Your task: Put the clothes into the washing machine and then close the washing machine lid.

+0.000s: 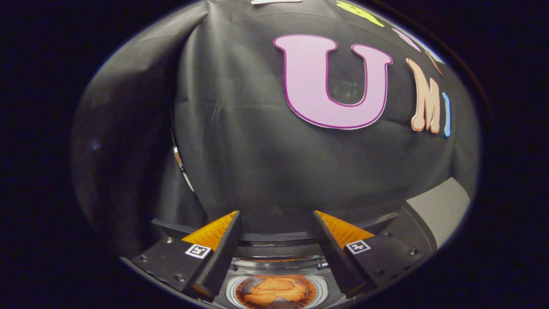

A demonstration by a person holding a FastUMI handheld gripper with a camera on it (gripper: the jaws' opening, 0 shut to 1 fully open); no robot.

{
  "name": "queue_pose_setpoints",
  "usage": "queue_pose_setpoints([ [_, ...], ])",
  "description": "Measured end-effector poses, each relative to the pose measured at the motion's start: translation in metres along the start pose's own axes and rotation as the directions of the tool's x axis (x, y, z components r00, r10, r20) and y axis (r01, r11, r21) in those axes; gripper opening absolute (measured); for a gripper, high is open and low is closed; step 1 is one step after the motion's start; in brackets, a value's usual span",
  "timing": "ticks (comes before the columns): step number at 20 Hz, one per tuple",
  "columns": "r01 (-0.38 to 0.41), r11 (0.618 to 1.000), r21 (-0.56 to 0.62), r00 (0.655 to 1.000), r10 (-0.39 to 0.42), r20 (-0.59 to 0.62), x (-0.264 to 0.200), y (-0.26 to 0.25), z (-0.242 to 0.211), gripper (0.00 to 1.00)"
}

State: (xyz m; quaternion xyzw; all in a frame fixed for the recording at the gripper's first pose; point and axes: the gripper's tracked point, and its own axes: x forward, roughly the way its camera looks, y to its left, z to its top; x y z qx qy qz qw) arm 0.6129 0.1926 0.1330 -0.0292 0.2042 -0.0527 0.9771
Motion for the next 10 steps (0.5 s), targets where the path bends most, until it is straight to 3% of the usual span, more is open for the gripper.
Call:
queue_pose_setpoints([
  [10, -0.030, 1.000, -0.001, 0.998, 0.030, -0.046, 0.0063, -0.0012, 0.0005, 0.98],
])
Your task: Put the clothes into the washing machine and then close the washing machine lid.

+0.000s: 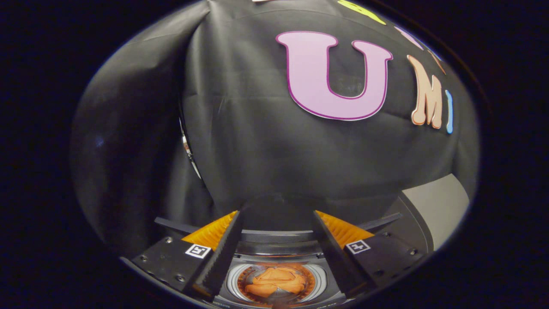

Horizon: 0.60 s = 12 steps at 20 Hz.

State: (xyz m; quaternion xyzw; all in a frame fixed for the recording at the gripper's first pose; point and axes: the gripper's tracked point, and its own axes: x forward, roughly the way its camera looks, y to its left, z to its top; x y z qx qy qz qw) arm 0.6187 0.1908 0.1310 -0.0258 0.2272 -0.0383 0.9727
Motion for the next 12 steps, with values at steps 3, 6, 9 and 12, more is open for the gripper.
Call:
queue_pose_setpoints([
  [3, -0.011, 1.000, 0.003, 1.000, 0.011, 0.008, -0.0020, 0.0003, -0.0016, 0.98],
  [6, -0.029, 1.000, 0.004, 1.000, 0.029, -0.011, 0.0006, -0.0001, -0.0012, 0.98],
  [9, -0.038, 0.999, 0.006, 0.999, 0.038, -0.016, 0.0005, -0.0007, -0.0004, 0.98],
  [12, -0.055, 0.998, 0.011, 0.998, 0.055, -0.024, 0.0027, 0.0020, -0.0015, 0.97],
])
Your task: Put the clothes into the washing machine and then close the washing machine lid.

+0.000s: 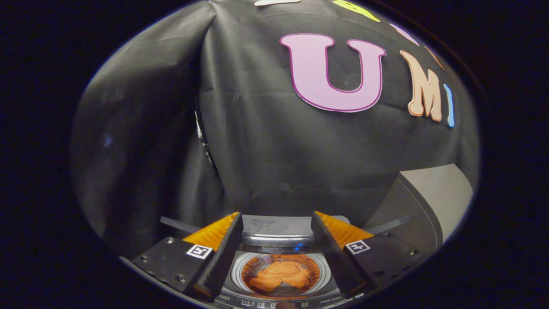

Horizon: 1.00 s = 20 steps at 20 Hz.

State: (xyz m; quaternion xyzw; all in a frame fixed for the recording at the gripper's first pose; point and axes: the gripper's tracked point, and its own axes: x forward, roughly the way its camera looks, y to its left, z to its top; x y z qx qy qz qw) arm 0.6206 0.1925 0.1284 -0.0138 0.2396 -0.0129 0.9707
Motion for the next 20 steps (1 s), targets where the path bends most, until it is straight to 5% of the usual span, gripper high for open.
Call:
queue_pose_setpoints([
  [9, -0.057, 0.998, 0.036, 0.998, 0.059, -0.034, 0.011, 0.005, -0.017, 0.98],
  [20, -0.133, 0.989, 0.061, 0.988, 0.127, 0.089, 0.003, 0.007, -0.008, 0.98],
])
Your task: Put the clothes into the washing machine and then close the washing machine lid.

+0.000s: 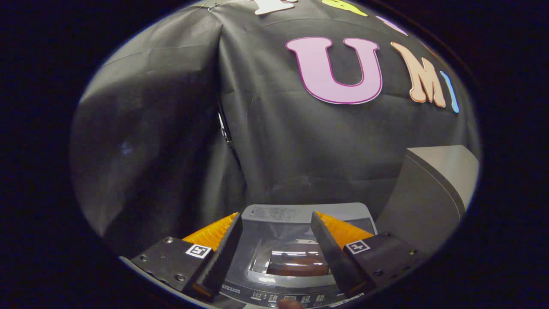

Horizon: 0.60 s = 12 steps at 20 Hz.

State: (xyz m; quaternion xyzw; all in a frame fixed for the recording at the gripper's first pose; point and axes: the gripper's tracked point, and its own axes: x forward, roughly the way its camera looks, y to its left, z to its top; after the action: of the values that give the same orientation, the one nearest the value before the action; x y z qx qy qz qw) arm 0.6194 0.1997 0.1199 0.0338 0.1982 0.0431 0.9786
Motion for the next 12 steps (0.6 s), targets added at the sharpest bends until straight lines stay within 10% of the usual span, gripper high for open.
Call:
queue_pose_setpoints([
  [12, -0.099, 0.993, -0.059, 0.987, 0.105, 0.123, -0.042, 0.020, -0.009, 0.97],
])
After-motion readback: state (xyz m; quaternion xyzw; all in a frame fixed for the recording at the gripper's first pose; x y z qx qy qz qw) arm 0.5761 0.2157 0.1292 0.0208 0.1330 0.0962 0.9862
